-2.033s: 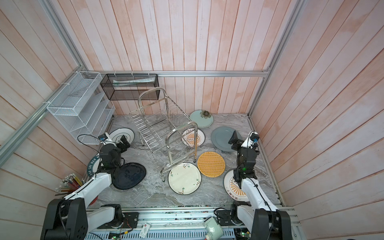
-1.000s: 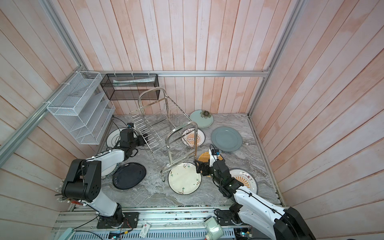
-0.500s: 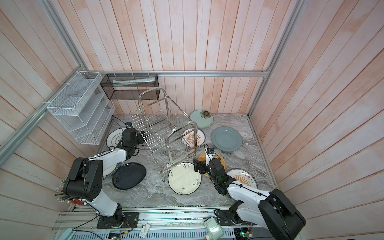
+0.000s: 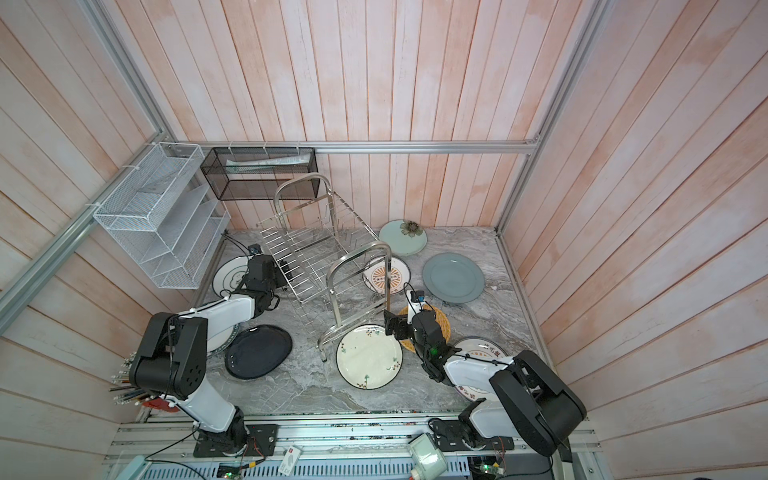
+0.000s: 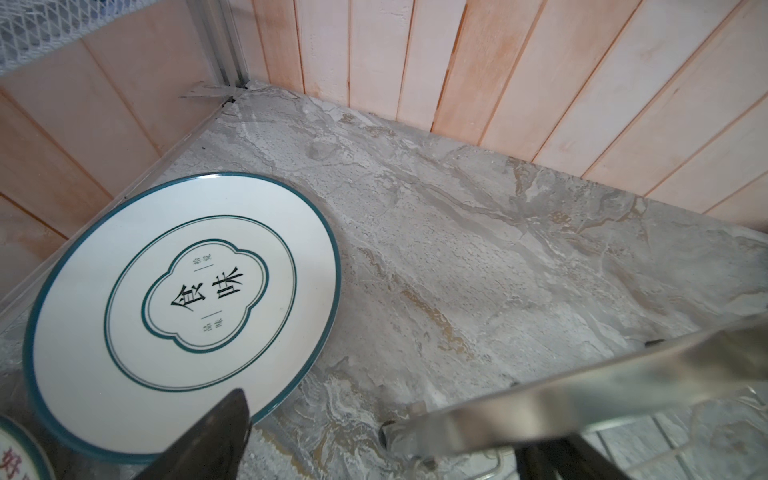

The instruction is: Load the plates into the dish rack

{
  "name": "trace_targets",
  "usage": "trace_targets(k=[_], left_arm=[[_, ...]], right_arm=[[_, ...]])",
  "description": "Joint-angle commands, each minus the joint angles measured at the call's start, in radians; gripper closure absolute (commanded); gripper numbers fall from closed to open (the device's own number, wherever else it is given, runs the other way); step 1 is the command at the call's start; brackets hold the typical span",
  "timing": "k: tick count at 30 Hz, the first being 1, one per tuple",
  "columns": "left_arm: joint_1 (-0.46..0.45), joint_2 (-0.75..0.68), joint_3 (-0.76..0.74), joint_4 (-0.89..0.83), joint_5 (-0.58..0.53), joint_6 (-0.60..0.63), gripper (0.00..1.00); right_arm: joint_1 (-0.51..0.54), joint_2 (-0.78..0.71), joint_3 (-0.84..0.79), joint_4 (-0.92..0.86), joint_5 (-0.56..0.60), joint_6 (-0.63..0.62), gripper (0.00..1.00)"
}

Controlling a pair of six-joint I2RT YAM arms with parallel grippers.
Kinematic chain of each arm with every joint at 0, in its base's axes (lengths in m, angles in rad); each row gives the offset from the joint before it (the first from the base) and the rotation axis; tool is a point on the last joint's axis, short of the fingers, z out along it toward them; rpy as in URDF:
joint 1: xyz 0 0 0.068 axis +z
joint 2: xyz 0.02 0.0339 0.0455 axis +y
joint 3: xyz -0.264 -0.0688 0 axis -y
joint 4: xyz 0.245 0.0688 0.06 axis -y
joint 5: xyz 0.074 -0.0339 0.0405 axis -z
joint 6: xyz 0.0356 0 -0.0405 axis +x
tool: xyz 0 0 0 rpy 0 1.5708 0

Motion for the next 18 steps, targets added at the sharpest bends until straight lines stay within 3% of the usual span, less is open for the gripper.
trace_targets(k=[1, 5, 12, 18], left_arm=[[0.004, -0.029, -0.005, -0.011, -0.070, -0.043, 0.03], [0.004, -0.032, -0.011, -0.015, -0.062, -0.047, 0.03], [0.004, -0.022, 0.002, -0.018, -0.041, -0.034, 0.03], [0.004, -0.012, 0.012, -0.016, -0.044, -0.025, 0.02]], right_arm=[[-0.042, 0.026, 0.023, 0.077, 0.002, 0.052, 0.02], [-0.064, 0.053, 0.057, 0.083, -0.048, 0.047, 0.02], [-0.055, -0.058, -0.038, 0.101, -0.244, 0.023, 0.02], [-0.019, -0.066, -0.081, 0.106, -0.245, 0.002, 0.03]])
